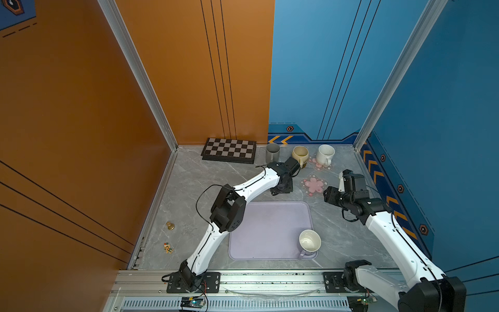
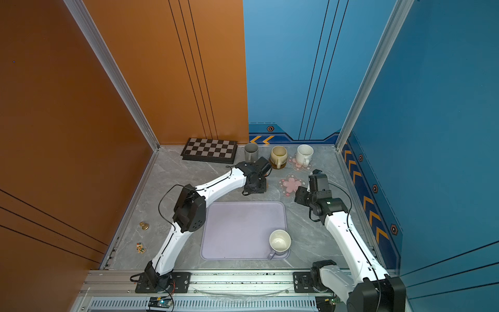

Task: Place cups on coasters
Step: Place the cup on the coaster.

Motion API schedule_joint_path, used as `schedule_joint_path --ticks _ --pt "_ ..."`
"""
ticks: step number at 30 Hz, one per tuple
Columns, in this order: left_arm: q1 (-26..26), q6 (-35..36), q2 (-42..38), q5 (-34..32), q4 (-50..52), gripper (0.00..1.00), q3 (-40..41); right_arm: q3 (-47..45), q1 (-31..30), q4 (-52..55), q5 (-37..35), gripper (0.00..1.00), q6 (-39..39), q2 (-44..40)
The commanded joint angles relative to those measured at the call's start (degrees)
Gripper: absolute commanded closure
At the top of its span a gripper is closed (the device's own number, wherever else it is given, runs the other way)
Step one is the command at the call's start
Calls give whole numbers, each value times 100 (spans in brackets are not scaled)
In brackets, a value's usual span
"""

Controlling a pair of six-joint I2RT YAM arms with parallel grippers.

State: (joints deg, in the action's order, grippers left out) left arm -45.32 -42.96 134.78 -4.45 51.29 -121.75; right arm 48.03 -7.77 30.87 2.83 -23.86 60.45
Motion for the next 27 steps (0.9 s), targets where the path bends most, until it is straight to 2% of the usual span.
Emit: schedule_joint_path --ticks 1,9,10,11,12,17,27 --pt "-18 -11 -19 25 176 66 37 -39 48 129 -65 39 -5 -129" --pt "-47 -11 -258 -84 165 65 172 -35 48 199 -77 39 13 -208" --pt "-38 -26 -317 -108 172 46 214 -30 52 212 -76 39 13 -217" --pt "-38 -39 -382 -147 175 32 264 -19 48 230 -67 39 13 -225" --pt "-36 -34 -435 -183 167 31 302 -5 48 241 -65 38 4 -233" --pt "-36 -19 -725 -310 167 30 579 151 24 560 -475 39 -36 -268" --pt "-142 177 -1626 -561 153 31 1524 470 -383 1163 -653 38 -250 -555"
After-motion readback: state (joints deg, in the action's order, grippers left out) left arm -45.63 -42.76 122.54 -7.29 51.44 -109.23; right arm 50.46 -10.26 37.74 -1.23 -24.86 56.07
